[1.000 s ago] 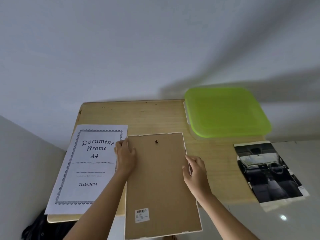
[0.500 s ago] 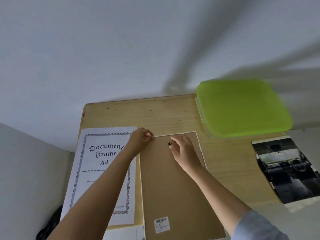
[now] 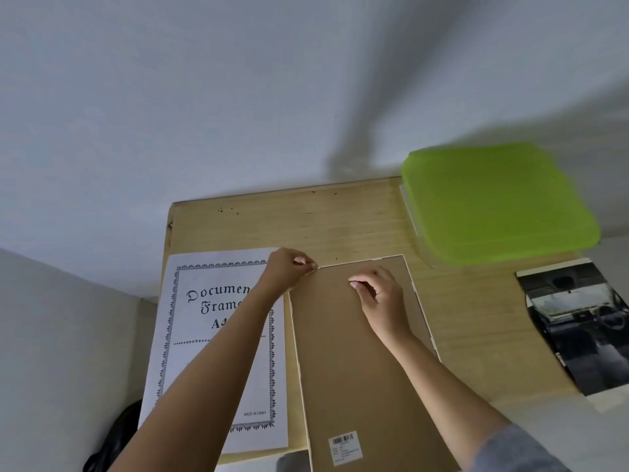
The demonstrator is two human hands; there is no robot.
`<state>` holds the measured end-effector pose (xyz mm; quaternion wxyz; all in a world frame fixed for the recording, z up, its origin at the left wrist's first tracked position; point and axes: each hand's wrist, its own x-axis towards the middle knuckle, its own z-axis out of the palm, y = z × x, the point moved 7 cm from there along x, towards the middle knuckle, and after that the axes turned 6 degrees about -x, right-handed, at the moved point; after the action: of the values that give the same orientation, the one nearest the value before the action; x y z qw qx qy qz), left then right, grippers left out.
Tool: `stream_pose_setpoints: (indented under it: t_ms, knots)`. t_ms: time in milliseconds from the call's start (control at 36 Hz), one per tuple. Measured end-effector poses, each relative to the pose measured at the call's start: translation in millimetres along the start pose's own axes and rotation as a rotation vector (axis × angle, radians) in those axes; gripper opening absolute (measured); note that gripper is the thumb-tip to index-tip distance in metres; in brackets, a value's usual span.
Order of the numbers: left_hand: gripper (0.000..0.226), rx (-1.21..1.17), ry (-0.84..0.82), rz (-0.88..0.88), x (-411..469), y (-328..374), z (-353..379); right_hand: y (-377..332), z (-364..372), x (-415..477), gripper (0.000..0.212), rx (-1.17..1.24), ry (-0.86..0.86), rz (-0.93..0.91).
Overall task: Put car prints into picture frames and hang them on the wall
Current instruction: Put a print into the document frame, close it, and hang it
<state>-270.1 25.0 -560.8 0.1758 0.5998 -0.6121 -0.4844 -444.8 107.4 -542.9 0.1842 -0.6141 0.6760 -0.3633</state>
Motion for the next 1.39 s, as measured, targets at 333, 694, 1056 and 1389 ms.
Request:
stream_pose_setpoints:
  t_ms: [333, 694, 1056, 1389]
  knots:
    - [0.018, 0.068, -0.023, 0.006, -7.3, -1.9, -14.2, -2.8, 1.1, -2.2, 0.015, 0.009, 0.033, -0.017]
    - [0.012, 0.047, 0.024, -0.046, -19.8, -22.5, -34.2, -2.1, -0.7, -1.4, 0.018, 0.004, 0.038, -0.003]
    - [0.017, -0.051, 0.029, -0.021, -22.4, -27.4, -30.4, -2.3, -4.7, -3.5, 0.022, -0.007, 0.070, -0.017]
    - [0.015, -0.075, 0.001, 0.000, -24.5, -29.8, -26.9, 1.9, -2.8, -5.5, 0.022, -0.019, 0.064, -0.013]
